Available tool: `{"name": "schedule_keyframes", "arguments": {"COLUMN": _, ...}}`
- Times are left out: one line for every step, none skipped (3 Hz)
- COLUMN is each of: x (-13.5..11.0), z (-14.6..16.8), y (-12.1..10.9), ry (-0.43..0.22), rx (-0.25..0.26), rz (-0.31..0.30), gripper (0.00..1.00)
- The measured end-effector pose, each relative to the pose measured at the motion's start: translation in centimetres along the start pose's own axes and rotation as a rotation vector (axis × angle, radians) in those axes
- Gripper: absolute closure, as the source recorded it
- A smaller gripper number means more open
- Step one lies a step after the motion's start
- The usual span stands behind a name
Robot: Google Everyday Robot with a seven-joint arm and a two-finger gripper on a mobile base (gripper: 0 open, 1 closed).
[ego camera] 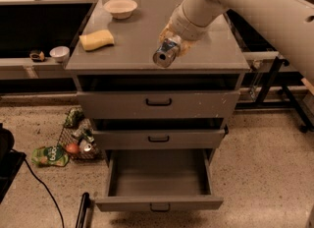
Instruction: Place redbull can into bottom drawer
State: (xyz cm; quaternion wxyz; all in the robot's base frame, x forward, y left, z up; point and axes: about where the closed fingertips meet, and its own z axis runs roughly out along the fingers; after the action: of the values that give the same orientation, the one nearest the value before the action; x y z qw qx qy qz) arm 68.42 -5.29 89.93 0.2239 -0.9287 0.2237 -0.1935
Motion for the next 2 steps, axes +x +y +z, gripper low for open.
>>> {"name": "schedule_keyframes", "arguments": {"x": -1.9, "z": 0.0, "y": 0.1, "ry": -0.017, "rx": -0.003, "rz": -0.031, "gripper": 1.00}}
{"name": "schedule_keyframes", "arguments": {"x": -6.4, "z": -0.7, "y": 0.8, "ry": -0.056, "rx": -0.005, "rz": -0.085, "gripper": 1.00}}
